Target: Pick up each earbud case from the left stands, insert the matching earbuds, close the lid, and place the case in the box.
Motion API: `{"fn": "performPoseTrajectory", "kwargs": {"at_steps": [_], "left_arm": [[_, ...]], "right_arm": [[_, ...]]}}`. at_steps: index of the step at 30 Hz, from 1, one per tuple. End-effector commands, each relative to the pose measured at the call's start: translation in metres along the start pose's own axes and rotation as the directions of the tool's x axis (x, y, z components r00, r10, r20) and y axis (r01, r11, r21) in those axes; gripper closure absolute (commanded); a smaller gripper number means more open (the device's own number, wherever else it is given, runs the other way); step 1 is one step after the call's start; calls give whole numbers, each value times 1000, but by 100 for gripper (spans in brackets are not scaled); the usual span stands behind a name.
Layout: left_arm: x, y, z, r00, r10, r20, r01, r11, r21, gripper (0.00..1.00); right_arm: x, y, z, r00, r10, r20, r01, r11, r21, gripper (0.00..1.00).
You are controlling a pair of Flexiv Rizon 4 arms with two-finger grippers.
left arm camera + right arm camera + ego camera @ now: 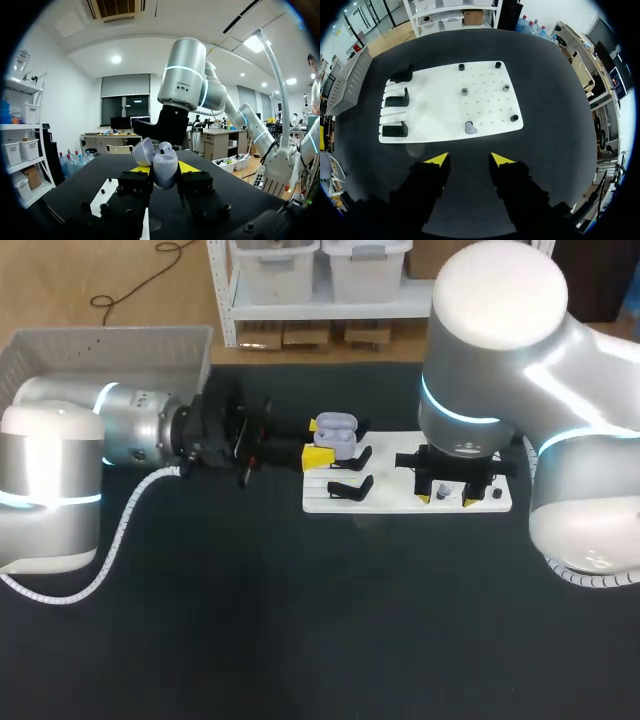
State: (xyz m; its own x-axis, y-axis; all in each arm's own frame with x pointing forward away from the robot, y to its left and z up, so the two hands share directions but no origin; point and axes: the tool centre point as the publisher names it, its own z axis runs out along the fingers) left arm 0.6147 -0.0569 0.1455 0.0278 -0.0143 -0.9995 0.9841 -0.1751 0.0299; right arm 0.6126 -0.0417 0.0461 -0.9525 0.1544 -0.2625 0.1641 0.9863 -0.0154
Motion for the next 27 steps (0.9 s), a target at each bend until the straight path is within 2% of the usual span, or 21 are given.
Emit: {"fn": "performPoseTrajectory", "kwargs": {"at_steps": [1,8,15,27], "left_arm": [[0,1,0,1000,0,0,0,1000,3,100],[0,1,0,1000,0,0,0,1000,3,100],[0,1,0,1000,0,0,0,1000,3,100],[0,1,0,1000,0,0,0,1000,3,100]], "right_arm": [[-3,-8,8,1000,5,31,-5,1000,-24,53],[-9,-15,14,998,14,61,-11,999,-45,56],[-17,-7,20,997,12,70,-7,997,-78,57],[-25,-5,31,997,35,65,-30,997,-77,63]]}}
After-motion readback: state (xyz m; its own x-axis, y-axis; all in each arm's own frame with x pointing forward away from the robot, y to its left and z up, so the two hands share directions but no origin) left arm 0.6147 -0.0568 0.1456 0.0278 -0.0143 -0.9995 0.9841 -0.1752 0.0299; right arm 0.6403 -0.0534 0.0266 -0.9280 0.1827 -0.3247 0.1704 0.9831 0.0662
